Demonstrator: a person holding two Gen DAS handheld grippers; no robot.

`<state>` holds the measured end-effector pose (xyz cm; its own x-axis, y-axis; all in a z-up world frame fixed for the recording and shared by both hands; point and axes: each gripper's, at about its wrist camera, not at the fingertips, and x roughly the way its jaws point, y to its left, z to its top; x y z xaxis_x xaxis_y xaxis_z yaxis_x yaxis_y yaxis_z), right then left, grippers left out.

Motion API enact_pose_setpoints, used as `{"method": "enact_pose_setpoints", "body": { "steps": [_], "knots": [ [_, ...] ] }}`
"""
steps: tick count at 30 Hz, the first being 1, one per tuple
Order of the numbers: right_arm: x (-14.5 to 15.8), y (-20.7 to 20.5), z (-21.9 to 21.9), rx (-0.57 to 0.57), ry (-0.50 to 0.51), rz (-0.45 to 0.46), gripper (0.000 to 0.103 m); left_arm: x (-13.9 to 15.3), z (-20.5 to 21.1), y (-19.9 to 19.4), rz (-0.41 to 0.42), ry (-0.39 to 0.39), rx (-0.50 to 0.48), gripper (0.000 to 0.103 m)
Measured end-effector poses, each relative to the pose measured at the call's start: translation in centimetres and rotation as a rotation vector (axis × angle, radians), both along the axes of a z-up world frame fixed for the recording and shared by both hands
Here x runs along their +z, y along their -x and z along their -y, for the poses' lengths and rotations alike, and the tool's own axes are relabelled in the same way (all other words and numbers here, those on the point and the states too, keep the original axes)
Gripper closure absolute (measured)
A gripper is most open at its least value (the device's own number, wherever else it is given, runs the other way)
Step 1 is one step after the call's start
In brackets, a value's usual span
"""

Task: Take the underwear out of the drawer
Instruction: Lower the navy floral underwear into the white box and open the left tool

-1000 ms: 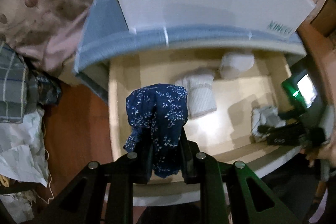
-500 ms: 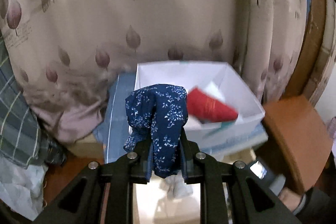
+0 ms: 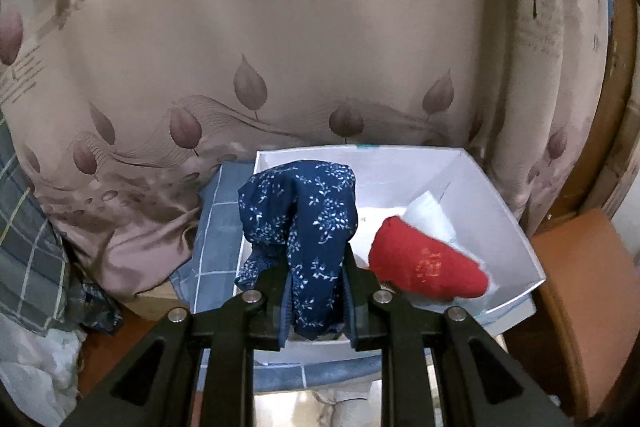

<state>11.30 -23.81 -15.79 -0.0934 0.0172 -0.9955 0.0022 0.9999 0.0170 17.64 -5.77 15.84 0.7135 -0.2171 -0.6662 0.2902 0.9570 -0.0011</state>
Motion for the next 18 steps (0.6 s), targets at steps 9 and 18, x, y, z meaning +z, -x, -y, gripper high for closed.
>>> {"method": "enact_pose_setpoints", "body": {
  "steps": [9,18],
  "knots": [
    [0.0,0.0,0.1,0.002,0.001,-0.001,0.045,-3.4,0.7,-2.1,-0.083,-0.035,0.011,0.077],
    [0.0,-0.1,0.1,0.003,0.001,-0.001,0.045,-3.1,0.8,-2.1,-0.092,-0.061,0.020,0.051]
  ]
}}
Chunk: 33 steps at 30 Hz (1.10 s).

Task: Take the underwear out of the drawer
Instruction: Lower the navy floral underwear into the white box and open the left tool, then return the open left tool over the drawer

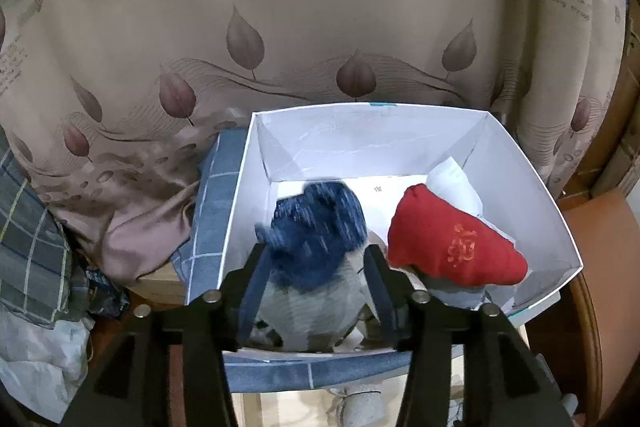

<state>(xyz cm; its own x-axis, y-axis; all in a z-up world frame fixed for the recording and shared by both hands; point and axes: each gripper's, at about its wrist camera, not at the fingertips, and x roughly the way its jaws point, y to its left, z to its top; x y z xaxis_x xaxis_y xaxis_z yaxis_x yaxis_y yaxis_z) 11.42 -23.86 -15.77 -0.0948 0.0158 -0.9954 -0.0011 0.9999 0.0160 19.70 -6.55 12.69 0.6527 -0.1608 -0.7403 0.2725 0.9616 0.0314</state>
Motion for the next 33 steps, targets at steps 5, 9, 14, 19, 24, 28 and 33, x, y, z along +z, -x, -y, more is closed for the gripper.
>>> {"method": "enact_pose_setpoints", "body": {
  "steps": [5,9,14,19,24,28,33],
  "knots": [
    [0.0,0.0,0.0,0.000,0.000,0.000,0.045,0.6,-0.5,0.7,-0.005,0.006,-0.002,0.051],
    [0.0,0.0,0.1,0.000,0.001,-0.001,0.045,0.4,-1.1,1.8,-0.018,0.001,-0.002,0.051],
    [0.0,0.0,0.2,0.001,0.003,-0.003,0.045,-0.6,-2.2,4.1,-0.059,0.000,-0.013,0.051],
    [0.0,0.2,0.4,0.000,0.008,-0.009,0.045,-2.6,-2.7,6.8,-0.120,-0.048,-0.039,0.051],
    [-0.1,0.3,0.5,0.014,0.026,-0.016,0.045,-6.0,-2.9,9.6,-0.199,-0.070,-0.049,0.051],
    [-0.1,0.5,0.6,0.019,0.035,-0.021,0.044,-9.7,-2.6,11.6,-0.259,-0.103,-0.044,0.051],
    [-0.3,0.7,0.6,0.030,0.050,-0.028,0.044,-13.3,-2.4,13.3,-0.329,-0.105,-0.027,0.050]
  ]
}}
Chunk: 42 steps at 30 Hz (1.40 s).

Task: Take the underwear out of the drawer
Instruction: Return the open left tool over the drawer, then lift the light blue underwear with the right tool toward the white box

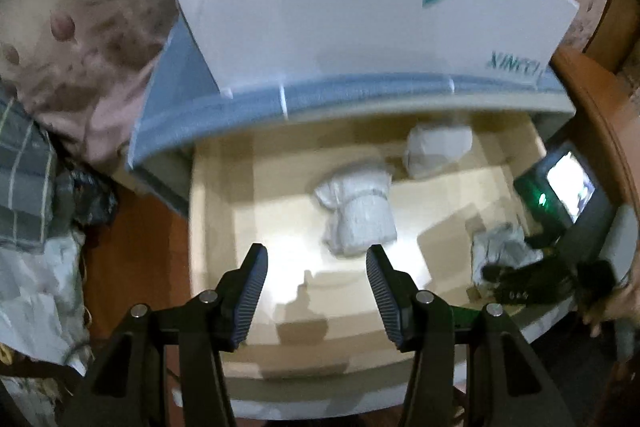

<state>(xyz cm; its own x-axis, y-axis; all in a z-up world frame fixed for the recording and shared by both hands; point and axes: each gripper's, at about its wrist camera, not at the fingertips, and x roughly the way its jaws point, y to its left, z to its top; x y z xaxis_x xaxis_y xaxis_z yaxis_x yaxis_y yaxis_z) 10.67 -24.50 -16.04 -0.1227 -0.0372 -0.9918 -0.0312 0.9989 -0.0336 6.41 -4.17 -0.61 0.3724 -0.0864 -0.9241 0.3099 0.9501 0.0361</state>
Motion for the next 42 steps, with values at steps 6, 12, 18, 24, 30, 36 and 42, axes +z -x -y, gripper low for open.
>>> {"method": "enact_pose_setpoints", "body": {
  "steps": [6,12,18,24,30,36,42],
  "knots": [
    [-0.2,0.3,0.3,0.013,0.017,-0.008,0.045,-1.6,0.4,0.3,0.003,-0.021,0.006,0.050],
    [0.2,0.5,-0.2,0.014,0.023,0.002,0.048,-2.2,-0.4,-0.6,0.019,-0.021,0.056,0.050],
    [0.6,1.1,-1.1,0.042,0.052,0.026,0.053,-3.0,-1.9,-0.8,0.007,-0.017,0.105,0.050],
    [2.1,2.0,-0.7,0.027,0.034,0.098,0.058,-3.0,-3.6,-0.9,0.019,0.013,0.217,0.050],
    [5.1,4.4,-0.7,0.005,0.016,0.244,0.058,-1.7,-3.3,0.1,0.133,-0.054,0.230,0.050],
    [9.0,7.6,-0.5,-0.026,-0.011,0.444,0.058,-1.6,-2.9,0.3,0.147,-0.069,0.219,0.050],
    [13.3,10.4,-0.8,-0.058,-0.047,0.586,0.058,-1.4,-3.0,0.4,0.154,-0.055,0.223,0.050]
  ]
}}
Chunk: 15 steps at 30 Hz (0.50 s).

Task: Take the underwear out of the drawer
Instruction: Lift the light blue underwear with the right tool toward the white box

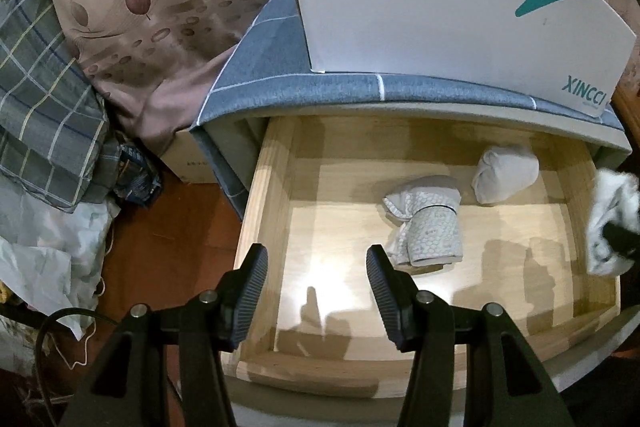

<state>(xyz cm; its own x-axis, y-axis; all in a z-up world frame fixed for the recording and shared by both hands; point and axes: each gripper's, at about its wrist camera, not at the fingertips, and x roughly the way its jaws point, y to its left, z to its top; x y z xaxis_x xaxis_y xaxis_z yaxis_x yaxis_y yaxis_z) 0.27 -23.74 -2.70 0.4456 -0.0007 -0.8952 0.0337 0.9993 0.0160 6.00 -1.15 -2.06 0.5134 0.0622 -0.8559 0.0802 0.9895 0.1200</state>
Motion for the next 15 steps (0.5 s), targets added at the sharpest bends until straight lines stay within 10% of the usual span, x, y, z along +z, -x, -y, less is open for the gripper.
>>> {"method": "enact_pose_setpoints", "body": {
  "steps": [15],
  "knots": [
    [13.1,-1.9,0.0,0.006,-0.036,0.298,0.058,0.0,-0.7,-0.1,-0.002,0.021,0.019,0.050]
  ]
}}
